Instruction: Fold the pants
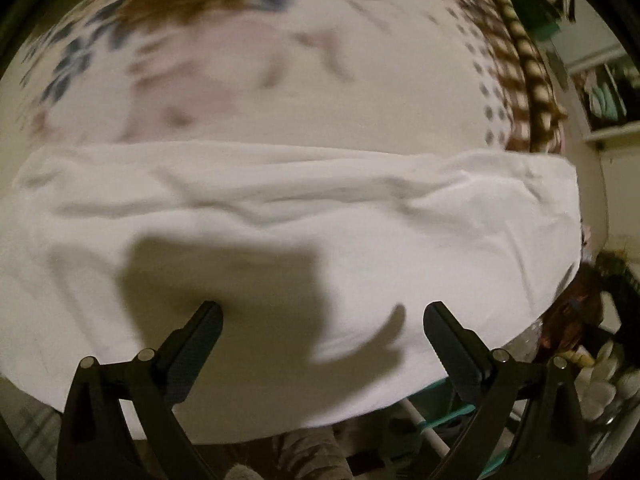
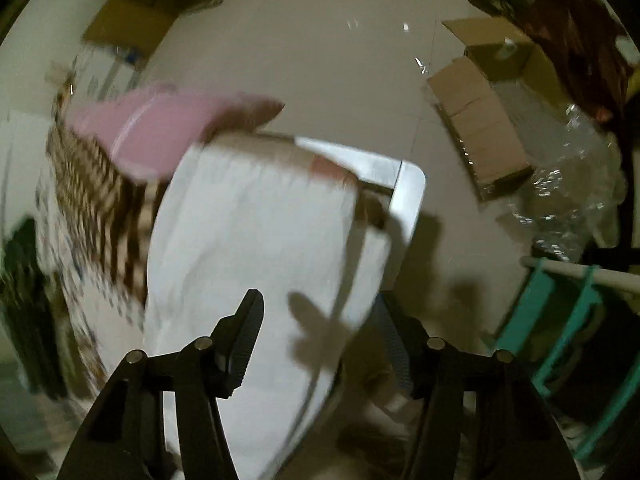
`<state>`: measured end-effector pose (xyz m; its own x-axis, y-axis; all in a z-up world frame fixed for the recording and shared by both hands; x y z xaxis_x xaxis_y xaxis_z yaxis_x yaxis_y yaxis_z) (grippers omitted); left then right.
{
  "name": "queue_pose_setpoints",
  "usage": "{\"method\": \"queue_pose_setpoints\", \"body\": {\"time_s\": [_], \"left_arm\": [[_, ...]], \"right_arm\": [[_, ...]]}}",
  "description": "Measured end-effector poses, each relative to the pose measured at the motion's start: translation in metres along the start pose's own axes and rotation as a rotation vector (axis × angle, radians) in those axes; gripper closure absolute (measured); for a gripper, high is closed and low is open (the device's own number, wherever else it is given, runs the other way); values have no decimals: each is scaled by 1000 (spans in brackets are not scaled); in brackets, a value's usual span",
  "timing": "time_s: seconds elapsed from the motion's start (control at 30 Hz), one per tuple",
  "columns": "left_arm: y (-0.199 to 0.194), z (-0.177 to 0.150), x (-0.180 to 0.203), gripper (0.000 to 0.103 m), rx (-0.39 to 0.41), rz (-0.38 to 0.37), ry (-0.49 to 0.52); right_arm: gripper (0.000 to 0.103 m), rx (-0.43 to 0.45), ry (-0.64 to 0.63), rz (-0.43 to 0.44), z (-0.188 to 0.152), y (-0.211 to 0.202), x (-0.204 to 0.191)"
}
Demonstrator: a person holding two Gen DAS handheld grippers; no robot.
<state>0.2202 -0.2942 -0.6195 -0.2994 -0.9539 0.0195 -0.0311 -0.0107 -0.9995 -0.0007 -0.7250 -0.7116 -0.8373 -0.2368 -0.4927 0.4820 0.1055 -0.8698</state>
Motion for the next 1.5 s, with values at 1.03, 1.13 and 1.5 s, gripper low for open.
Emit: {"method": "queue_pose_setpoints", "body": {"time_s": [1.03, 1.13, 1.5], "left_arm": [[56, 49, 81, 0, -13, 133, 72], [57, 50, 74, 0, -20, 131, 68], [65, 56, 60, 0, -14, 137, 46]], "right_arm": [[54, -52, 204, 309, -14, 35, 31], [59, -15, 181, 420, -19, 21, 22], [60, -48, 83, 616, -28, 27, 6]]}}
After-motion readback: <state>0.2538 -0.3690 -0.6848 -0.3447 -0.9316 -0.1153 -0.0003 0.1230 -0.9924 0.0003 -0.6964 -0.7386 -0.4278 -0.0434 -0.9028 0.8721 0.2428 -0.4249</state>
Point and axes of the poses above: each gripper's, at about its wrist camera, not at the fingertips, and y roughly the way its jaws point, x to its right, z to its top, the point moved 5 cm from there along y, roughly the way its jaws point, and after that the axes turned 9 degrees about z, right-handed, at the moved point
